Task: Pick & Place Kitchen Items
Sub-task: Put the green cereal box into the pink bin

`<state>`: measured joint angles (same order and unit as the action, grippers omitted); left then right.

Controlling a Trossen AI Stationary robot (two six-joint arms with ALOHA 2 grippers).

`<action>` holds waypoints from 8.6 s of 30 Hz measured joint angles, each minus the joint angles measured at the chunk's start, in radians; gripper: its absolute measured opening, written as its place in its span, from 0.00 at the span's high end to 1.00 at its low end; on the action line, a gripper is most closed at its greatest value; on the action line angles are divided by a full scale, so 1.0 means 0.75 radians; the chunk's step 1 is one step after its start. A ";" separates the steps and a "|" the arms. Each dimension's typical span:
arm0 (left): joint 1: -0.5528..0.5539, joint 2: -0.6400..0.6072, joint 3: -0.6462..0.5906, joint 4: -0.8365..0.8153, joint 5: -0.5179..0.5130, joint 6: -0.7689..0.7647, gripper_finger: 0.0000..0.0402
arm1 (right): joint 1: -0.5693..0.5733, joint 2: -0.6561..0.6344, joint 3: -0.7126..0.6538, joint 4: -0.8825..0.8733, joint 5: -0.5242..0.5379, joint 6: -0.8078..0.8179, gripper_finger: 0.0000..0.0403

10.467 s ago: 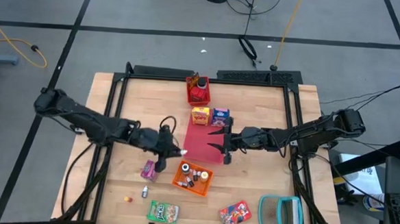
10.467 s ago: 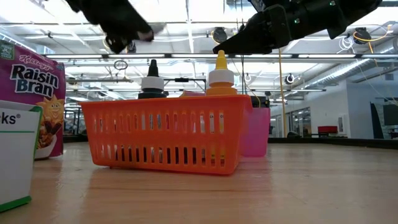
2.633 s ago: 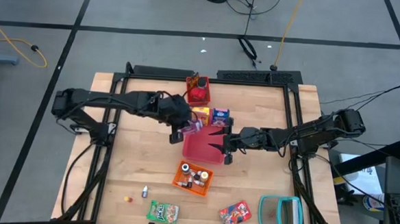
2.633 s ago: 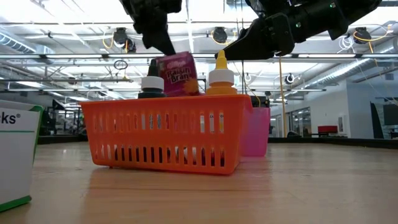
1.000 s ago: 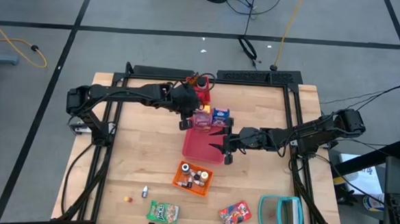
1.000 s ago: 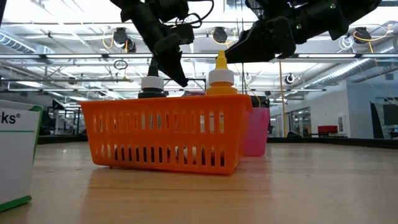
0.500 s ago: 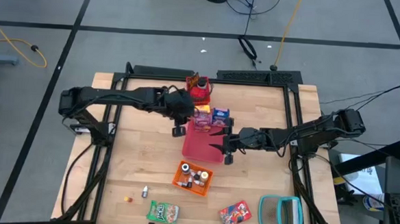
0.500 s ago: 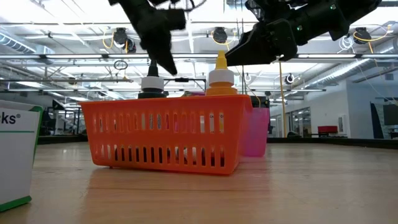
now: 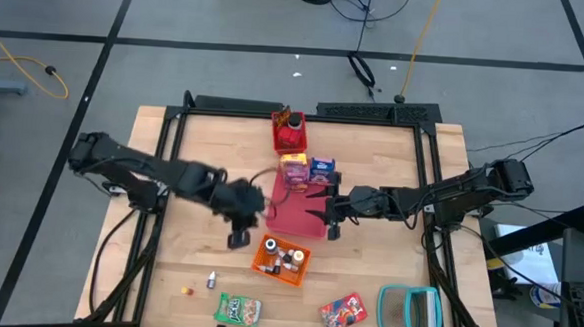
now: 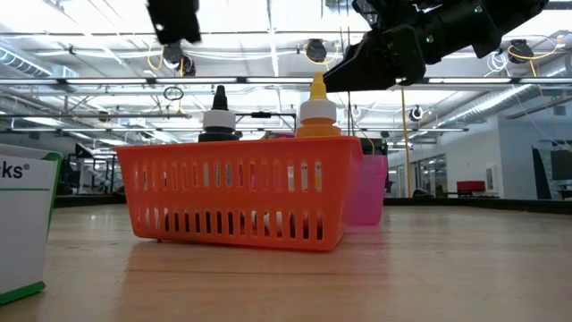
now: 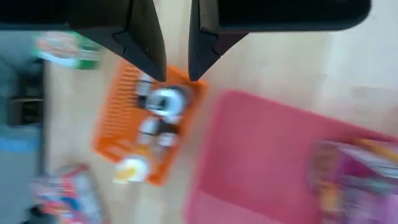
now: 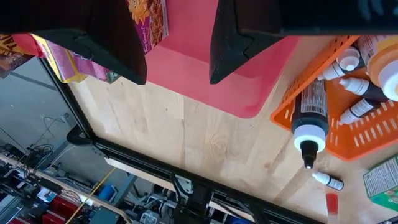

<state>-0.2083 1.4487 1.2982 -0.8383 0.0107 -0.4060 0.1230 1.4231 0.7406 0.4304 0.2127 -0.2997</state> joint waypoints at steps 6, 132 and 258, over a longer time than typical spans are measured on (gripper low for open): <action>-0.223 0.005 0.000 -0.001 -0.026 -0.379 0.83 | 0.000 0.000 0.000 0.009 0.000 0.000 0.58; -0.769 0.587 -0.078 0.339 0.082 -1.967 0.90 | 0.002 0.000 -0.001 -0.112 -0.007 0.070 0.58; -0.233 0.471 0.600 -0.266 -1.163 0.002 1.00 | -0.130 0.110 0.135 0.193 -0.420 0.662 0.31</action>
<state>-0.3830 1.8017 1.7481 -1.0378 -0.8613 -0.4046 0.0254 1.5059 0.8421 0.5754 -0.1024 0.1971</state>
